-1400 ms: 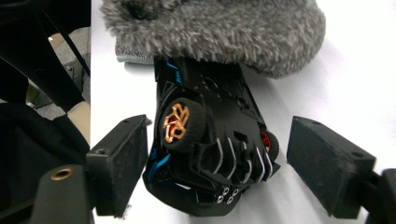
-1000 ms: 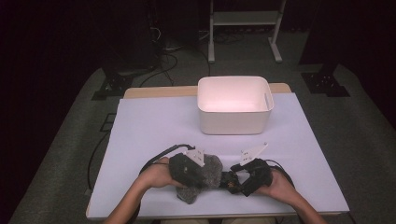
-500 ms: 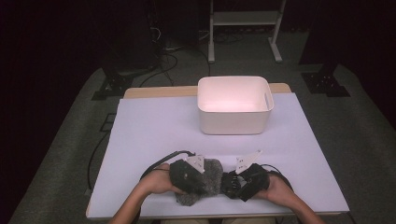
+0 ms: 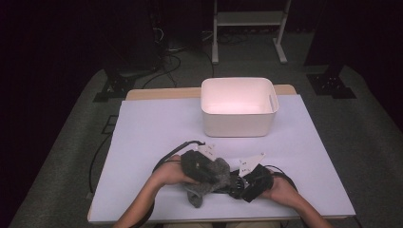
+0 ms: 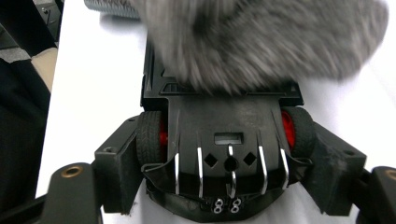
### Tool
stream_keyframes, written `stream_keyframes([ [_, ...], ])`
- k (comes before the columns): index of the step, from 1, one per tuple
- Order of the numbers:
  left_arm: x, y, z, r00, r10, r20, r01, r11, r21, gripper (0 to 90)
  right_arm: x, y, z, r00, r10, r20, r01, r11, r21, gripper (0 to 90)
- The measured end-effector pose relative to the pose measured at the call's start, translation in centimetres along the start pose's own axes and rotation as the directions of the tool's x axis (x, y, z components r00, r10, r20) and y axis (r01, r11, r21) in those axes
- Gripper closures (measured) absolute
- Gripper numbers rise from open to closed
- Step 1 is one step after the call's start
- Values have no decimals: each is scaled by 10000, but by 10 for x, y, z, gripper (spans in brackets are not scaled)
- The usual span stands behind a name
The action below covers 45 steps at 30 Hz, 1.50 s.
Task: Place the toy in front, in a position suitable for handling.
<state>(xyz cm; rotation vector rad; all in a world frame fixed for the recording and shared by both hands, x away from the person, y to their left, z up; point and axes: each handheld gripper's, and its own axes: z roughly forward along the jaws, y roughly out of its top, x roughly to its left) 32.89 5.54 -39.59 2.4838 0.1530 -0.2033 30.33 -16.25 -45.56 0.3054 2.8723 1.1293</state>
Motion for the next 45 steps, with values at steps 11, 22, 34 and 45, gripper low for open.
stream_keyframes([
  [11,-8,17,5,9980,332,-544,-312,9988,379,555,0,-1,0,9999,103,-23,-104,9999,-60,232],
  [22,-2,22,20,9986,98,-529,-67,9983,581,551,-1,-2,0,10000,80,-42,-80,9998,-154,231],
  [34,-8,11,13,9961,588,-653,-536,9954,788,759,1,-3,1,9996,-252,102,253,9996,-150,233],
  [45,-4,-27,-19,9926,-173,-1199,281,9956,895,748,-1,-4,0,9997,-257,-5,257,9994,-218,233],
])
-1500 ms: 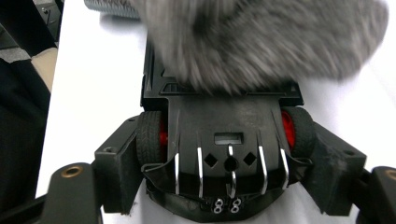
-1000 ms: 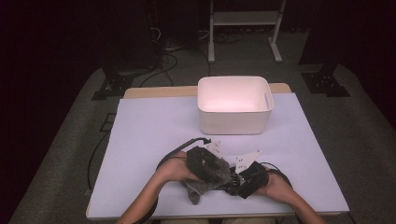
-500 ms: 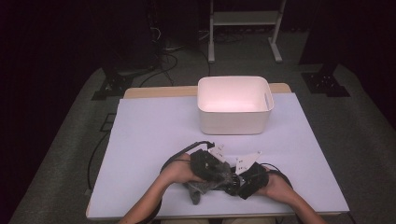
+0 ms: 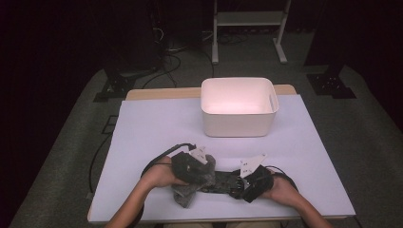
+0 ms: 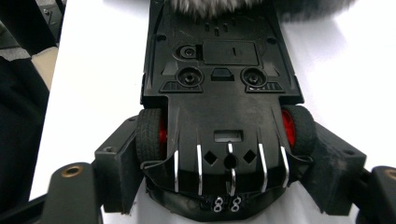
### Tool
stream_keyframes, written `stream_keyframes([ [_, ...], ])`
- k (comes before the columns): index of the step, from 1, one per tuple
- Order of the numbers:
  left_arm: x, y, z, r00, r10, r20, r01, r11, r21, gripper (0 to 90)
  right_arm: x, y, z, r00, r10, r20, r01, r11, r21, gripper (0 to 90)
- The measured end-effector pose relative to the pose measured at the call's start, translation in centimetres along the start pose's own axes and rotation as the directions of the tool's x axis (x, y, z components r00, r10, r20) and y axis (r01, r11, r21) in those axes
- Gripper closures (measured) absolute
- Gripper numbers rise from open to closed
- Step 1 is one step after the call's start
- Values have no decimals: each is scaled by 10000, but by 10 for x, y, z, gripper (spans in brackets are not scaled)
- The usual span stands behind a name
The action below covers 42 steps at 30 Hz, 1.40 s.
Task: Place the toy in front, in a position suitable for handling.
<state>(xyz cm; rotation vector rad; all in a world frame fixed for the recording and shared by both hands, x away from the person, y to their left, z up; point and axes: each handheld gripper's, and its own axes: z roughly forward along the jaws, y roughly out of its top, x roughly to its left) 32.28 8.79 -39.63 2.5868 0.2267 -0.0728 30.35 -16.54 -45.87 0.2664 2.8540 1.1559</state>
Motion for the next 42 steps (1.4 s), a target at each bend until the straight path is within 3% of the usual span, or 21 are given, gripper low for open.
stream_keyframes([
  [7,5,-12,-7,9992,-260,-292,257,9996,-102,748,0,0,0,10000,10,-3,-10,10000,-30,233],
  [13,4,-7,-6,9996,-262,-64,260,9993,-276,748,1,-1,0,10000,-6,30,6,10000,-59,233],
  [17,-5,7,3,9990,223,395,-206,9989,-412,748,1,-1,0,10000,-17,44,17,10000,-69,232],
  [21,-15,23,15,9940,827,721,-805,9962,-337,744,1,-1,0,10000,-15,59,15,10000,-55,233],
  [24,-15,25,17,9927,895,806,-870,9956,-344,739,2,-1,0,10000,-54,84,54,10000,-28,233],
  [28,-11,15,12,9947,558,859,-519,9975,-476,740,1,-1,0,10000,-31,63,31,10000,-35,233],
  [30,-8,9,8,9967,437,691,-410,9983,-407,740,1,-1,0,10000,-47,66,48,10000,-45,233],
  [33,-1,-2,-2,9999,118,48,-118,9999,-38,739,1,-1,0,10000,-30,49,31,10000,-70,233],
  [36,3,-10,-8,9994,-62,-336,66,9999,126,739,1,-1,0,10000,-1,29,1,10000,-60,233],
  [42,11,-18,-10,9993,-245,-284,244,9997,-18,742,1,-1,0,10000,-23,27,23,10000,-58,233],
])
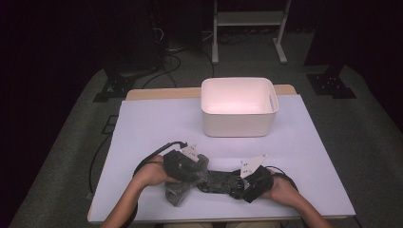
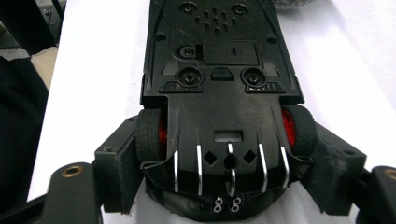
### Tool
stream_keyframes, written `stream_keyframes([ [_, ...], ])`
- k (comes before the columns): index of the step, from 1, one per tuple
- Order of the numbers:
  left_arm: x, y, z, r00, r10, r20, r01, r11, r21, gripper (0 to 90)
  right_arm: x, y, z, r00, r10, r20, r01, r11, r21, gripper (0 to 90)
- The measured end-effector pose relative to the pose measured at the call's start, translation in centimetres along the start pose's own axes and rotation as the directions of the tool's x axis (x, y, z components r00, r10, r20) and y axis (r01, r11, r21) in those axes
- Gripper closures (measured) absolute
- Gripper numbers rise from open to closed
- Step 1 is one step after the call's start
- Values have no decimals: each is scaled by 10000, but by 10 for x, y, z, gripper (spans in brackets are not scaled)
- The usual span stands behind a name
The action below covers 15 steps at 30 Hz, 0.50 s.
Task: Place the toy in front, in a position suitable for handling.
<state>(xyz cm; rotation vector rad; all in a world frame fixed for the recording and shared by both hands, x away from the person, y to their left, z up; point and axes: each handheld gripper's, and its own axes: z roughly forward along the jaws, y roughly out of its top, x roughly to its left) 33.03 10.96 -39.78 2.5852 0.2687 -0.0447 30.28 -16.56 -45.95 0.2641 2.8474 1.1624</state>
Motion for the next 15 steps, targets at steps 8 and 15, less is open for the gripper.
stream_keyframes([
  [8,5,24,12,9998,203,-19,-203,9998,76,741,0,0,0,10000,-65,51,65,10000,17,233],
  [15,4,51,27,9977,594,321,-590,9982,-112,740,1,0,0,9999,-72,89,72,10000,-5,233],
])
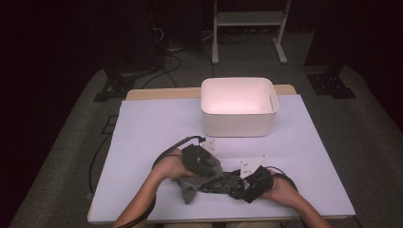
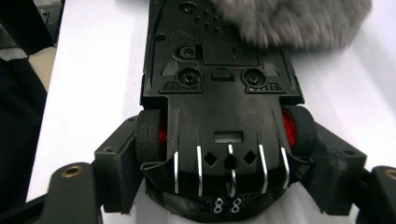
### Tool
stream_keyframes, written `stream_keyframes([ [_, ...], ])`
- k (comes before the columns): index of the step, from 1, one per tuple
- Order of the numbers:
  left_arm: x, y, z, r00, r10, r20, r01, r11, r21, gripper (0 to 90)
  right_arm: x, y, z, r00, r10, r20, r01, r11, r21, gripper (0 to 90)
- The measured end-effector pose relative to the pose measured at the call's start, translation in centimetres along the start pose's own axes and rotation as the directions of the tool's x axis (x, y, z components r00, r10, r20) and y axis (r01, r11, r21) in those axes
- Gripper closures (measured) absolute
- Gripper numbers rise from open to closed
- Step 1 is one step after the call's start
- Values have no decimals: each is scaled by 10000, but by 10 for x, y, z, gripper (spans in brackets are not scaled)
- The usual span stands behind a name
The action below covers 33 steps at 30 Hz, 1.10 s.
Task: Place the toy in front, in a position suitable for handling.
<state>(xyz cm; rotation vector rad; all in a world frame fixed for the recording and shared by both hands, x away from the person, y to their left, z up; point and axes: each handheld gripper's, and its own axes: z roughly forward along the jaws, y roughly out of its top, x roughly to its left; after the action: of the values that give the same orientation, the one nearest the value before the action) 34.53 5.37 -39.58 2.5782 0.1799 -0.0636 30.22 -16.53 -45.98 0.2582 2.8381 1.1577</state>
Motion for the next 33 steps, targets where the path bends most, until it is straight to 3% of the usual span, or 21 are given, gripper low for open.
stream_keyframes([
  [4,-1,7,8,9998,167,106,-166,9998,-66,729,0,0,0,10000,57,-14,-57,10000,-25,233],
  [10,0,-8,1,9999,-116,126,119,9996,-272,736,0,0,0,10000,-4,5,4,10000,-22,233],
  [16,8,-42,-19,9947,-1016,-143,1006,9932,-586,734,0,-1,0,10000,36,-26,-37,10000,-40,233],
  [20,9,-52,-24,9907,-1359,-27,1354,9883,-703,734,0,-1,0,10000,-3,12,3,10000,-43,233],
  [25,9,-47,-22,9928,-1191,-138,1180,9910,-638,734,1,-1,0,10000,24,14,-24,10000,-33,233],
  [29,9,-32,-15,9943,-1060,-87,1053,9926,-598,734,1,0,0,10000,24,15,-24,10000,-34,233],
  [33,6,-12,-5,9984,-555,91,559,9973,-469,735,1,0,0,10000,49,26,-49,10000,-28,233],
])
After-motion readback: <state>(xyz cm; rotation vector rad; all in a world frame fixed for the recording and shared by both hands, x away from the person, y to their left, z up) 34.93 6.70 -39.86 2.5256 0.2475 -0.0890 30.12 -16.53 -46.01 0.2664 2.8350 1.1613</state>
